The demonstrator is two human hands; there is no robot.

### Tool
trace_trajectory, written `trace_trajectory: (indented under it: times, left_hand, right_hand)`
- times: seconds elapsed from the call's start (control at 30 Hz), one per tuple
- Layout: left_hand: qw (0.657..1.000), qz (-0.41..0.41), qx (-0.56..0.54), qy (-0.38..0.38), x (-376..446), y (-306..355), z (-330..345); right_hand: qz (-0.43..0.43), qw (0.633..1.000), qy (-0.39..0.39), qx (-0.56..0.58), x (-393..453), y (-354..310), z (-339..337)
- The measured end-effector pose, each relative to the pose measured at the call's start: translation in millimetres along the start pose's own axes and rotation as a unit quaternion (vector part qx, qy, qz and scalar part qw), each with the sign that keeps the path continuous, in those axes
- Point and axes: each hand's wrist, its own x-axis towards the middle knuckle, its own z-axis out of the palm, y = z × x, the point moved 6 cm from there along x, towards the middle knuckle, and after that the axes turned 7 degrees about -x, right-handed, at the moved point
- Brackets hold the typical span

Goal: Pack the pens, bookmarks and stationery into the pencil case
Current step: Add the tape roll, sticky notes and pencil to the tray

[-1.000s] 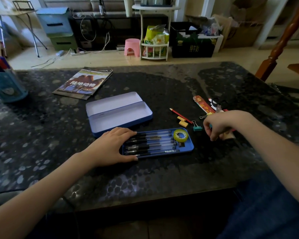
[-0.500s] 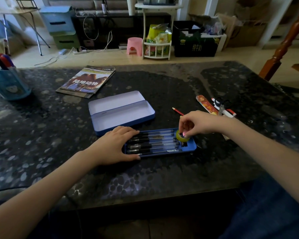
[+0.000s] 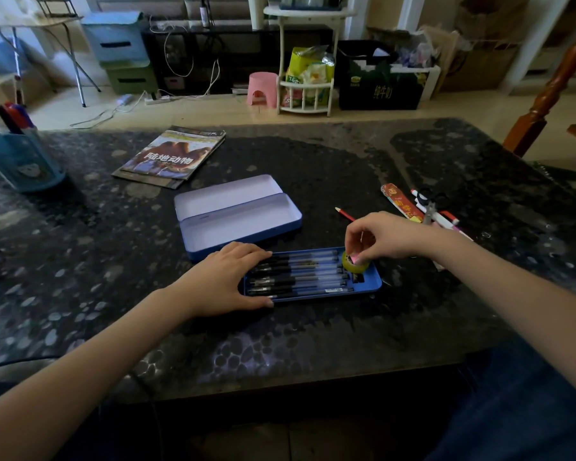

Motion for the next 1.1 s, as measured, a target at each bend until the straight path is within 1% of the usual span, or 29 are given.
trace_trajectory:
  times: [0.17,0.63,0.83,0.97,1.1]
  left_hand:
    - [1.000,0.002,-0.004,0.001,0,0,-1]
    - [1.000,0.007,-0.005,0.006,0,-1,-1]
    - [1.000,0.006,-0.004,0.004,1,-1,-1]
    - [1.000,0.004,-0.004,0.004,0,-1,0]
    - [1.000,0.001,-0.003,0.002,1,-2,0]
  right_hand:
    - [0.002,1.000,0.007,0.010,1,0,0]
    - [0.003,1.000,0.023,-0.004,2,-2,0]
    - [0.028,0.996,0.081,0.008,1,11,-13]
    - [0.062,0.996,0.065,-0.004,6,16,-3]
    - [0.078,0.996,0.054,-0.002,9,18,-2]
